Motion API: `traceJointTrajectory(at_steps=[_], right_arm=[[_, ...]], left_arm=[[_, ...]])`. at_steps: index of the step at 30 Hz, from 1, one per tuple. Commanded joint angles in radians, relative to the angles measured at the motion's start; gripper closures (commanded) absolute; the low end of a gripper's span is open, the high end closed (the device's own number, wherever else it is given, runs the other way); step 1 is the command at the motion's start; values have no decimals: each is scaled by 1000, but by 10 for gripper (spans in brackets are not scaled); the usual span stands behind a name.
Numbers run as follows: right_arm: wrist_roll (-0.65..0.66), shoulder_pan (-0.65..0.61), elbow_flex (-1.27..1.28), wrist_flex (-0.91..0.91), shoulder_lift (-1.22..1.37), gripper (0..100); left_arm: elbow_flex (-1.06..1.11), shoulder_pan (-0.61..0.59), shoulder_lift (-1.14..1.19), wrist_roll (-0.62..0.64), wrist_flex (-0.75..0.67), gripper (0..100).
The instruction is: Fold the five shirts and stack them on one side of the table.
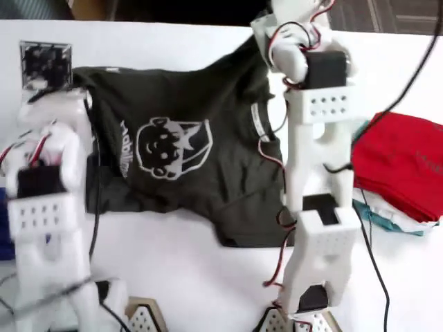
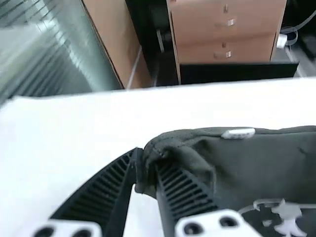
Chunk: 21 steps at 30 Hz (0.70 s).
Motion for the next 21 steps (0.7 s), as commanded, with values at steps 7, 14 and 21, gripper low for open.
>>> traceJointTrajectory(at_steps=[7, 14, 21], right_arm=[[77, 22, -12, -44, 90, 978], [71, 35, -11, -10, 122, 978], [74, 33, 26, 25, 142, 978]], left_arm=[[-440, -20, 496, -104, 184, 976], [-812, -29, 815, -101, 485, 976], [-1004, -46, 945, -103, 672, 976]])
